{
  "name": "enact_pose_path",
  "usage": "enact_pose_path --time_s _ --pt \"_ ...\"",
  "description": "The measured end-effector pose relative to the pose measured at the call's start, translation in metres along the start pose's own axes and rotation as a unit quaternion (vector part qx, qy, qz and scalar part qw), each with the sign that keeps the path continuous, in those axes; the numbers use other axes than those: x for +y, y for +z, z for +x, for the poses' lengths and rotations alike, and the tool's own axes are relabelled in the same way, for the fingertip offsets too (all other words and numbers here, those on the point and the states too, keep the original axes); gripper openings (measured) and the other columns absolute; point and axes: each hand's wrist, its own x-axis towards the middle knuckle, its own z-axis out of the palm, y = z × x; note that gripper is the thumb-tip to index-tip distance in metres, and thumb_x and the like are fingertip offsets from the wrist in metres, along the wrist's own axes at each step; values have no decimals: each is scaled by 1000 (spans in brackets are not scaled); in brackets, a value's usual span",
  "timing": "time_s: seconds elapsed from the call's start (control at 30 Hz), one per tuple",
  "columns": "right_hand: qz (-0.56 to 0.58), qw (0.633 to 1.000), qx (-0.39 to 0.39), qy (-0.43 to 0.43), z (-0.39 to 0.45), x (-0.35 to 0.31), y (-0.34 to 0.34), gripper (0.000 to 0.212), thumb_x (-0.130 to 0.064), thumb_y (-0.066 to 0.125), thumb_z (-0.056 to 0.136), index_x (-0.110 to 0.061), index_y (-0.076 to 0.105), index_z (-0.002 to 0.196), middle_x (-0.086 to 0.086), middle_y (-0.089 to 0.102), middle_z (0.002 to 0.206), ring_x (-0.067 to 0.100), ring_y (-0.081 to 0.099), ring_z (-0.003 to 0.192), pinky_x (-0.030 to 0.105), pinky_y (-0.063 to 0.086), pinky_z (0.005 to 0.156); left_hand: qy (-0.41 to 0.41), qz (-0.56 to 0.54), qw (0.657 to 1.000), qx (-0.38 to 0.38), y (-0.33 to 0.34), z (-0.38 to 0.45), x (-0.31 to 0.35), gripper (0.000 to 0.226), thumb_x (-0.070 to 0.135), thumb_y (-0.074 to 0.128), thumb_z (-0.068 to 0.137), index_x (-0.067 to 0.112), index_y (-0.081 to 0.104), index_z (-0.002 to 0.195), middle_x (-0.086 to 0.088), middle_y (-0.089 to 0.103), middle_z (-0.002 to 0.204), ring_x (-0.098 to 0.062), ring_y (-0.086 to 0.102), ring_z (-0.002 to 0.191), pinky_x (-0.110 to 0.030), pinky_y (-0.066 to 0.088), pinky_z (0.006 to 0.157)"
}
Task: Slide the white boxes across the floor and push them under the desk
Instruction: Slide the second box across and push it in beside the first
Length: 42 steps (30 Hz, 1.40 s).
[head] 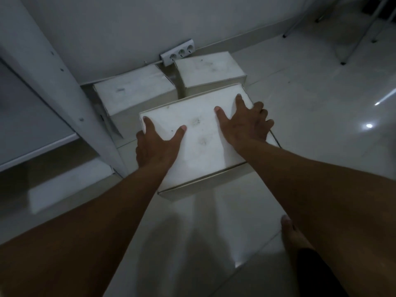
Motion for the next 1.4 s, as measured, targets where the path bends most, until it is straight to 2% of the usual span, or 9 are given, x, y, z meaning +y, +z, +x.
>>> enact_pose_path --time_s 0.1,0.33,0.47,0.77,0.93,1.23,1.4 --pt "-15 999 20 21 -33 1 -19 77 -77 31 87 -31 29 149 19 40 135 36 41 121 52 29 100 13 -2 1000 -13 -19 -19 -6 110 83 53 71 28 7 155 -16 34 151 -39 37 135 -49 34 107" --pt "-51 996 8 67 -105 -5 -49 76 -77 32 87 -30 33 147 19 41 134 37 42 120 53 30 99 21 10 998 -54 -66 -59 -26 111 82 56 70 25 11 155 -13 37 150 -37 38 134 -48 34 106" --pt "-43 998 10 49 -123 -22 -37 74 -75 33 87 -30 35 145 19 43 131 36 43 118 53 30 99 13 16 1000 -18 -81 -68 -53 112 83 55 69 25 14 155 -13 39 149 -35 37 135 -47 34 107" --pt "-3 1000 -11 -4 -163 -34 -20 73 -73 33 88 -29 33 146 19 40 135 37 41 120 53 28 100 0 39 998 45 -102 -94 -95 114 87 53 67 22 18 154 -12 44 145 -33 42 132 -46 38 105" --pt "15 998 -27 -63 -194 -66 -15 72 -73 34 87 -30 36 144 18 41 133 36 42 119 51 28 98 -46 66 993 86 -142 -119 -126 111 87 50 69 23 18 154 -12 41 149 -35 39 135 -49 36 106" --pt "26 976 -101 -191 -302 -165 3 71 -72 37 87 -28 38 143 18 37 140 37 39 123 53 26 102 -168 79 974 131 -234 -170 -241 112 88 46 70 22 15 155 -13 43 147 -36 39 135 -48 33 108" --pt "34 962 -126 -239 -361 -206 29 72 -71 34 90 -26 34 146 20 33 146 38 39 127 52 27 105 -192 89 965 155 -279 -176 -308 113 89 48 67 25 15 154 -14 44 145 -38 42 132 -49 36 105"
